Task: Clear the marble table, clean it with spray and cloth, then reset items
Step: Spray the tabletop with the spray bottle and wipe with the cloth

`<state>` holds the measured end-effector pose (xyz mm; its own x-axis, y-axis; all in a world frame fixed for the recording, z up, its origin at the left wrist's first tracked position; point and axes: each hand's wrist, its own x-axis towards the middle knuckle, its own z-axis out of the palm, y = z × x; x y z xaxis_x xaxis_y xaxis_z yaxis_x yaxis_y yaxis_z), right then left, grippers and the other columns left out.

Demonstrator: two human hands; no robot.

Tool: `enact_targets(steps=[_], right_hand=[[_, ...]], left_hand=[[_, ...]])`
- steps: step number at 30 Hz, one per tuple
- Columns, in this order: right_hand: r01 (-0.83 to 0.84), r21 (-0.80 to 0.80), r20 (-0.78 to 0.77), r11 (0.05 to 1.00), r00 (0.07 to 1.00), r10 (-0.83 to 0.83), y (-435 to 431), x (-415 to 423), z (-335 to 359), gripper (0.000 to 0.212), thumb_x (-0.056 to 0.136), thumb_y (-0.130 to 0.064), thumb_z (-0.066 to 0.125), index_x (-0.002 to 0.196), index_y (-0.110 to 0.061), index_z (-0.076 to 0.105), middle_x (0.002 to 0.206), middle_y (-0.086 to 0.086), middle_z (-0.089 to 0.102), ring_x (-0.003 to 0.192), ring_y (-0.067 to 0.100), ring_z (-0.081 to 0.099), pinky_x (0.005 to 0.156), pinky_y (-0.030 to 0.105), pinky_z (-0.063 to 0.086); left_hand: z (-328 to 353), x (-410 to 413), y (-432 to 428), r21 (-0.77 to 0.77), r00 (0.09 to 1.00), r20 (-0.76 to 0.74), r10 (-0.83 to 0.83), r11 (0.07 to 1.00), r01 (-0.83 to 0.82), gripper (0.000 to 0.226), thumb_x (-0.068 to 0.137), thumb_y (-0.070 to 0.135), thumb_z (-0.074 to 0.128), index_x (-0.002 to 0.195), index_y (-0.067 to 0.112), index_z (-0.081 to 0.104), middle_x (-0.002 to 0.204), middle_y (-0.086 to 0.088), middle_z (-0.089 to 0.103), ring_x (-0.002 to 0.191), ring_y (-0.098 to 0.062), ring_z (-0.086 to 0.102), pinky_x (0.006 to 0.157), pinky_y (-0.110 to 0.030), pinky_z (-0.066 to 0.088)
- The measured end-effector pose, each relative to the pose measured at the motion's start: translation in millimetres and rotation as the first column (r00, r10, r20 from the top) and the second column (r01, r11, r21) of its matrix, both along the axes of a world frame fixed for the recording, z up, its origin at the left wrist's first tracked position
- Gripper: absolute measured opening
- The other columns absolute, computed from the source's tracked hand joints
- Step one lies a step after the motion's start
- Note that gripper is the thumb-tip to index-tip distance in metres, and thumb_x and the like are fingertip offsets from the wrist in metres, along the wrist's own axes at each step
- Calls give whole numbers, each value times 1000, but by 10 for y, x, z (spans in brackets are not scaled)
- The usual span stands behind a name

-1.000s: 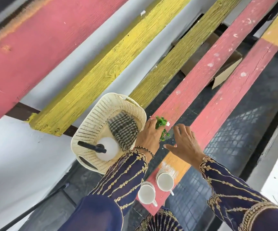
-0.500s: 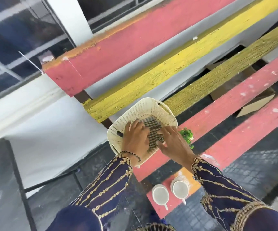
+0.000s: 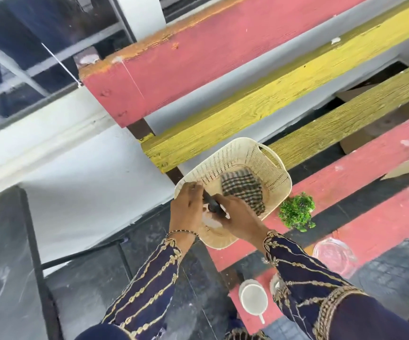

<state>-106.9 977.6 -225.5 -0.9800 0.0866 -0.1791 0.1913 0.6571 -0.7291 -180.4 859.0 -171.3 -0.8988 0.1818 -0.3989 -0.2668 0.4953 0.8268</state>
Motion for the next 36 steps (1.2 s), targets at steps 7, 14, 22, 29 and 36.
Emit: enact_targets(steps=[7, 14, 22, 29, 36], right_hand=[[254, -134, -252, 958, 926, -280, 368, 109, 130, 23, 97, -24, 66, 104, -3, 60, 74, -6, 60, 61, 14, 58, 57, 23, 48], [292, -37, -284, 956, 914, -290, 721, 152, 11, 25, 100, -36, 59, 108, -13, 53, 77, -14, 50, 61, 5, 50, 57, 20, 46], [276, -13, -280, 961, 922, -268, 762, 173, -7, 29, 101, -37, 55, 110, -9, 53, 81, -12, 49, 63, -7, 43, 53, 2, 37], [269, -79, -308, 960, 909, -280, 697, 48, 405, 27, 102, -30, 56, 109, -4, 54, 88, 7, 64, 70, 22, 63, 64, 32, 54], [204, -197, -338, 959, 904, -262, 215, -103, 1219, 22, 105, -28, 49, 108, -6, 49, 74, 5, 58, 57, 12, 56, 53, 25, 45]], left_hand=[[-409, -98, 129, -317, 979, 118, -165, 928, 194, 15, 92, 11, 51, 101, 7, 63, 104, -14, 71, 93, -28, 67, 78, -31, 53], [-871, 76, 504, -484, 857, 401, -325, 719, 499, 38, 88, 19, 61, 123, 4, 54, 125, -14, 62, 116, -29, 58, 89, -30, 46], [-1049, 182, 749, -441, 889, 433, -149, 825, 352, 42, 84, 27, 67, 107, -8, 64, 111, -22, 69, 109, -39, 64, 79, -39, 51], [-605, 78, 604, -347, 938, 337, -75, 917, 198, 46, 95, 37, 49, 104, -5, 62, 107, -22, 63, 100, -34, 59, 77, -34, 39], [280, 72, -17, -149, 971, 160, 176, 977, -152, 35, 96, 31, 51, 91, -3, 58, 82, -13, 55, 81, -25, 51, 64, -32, 32]])
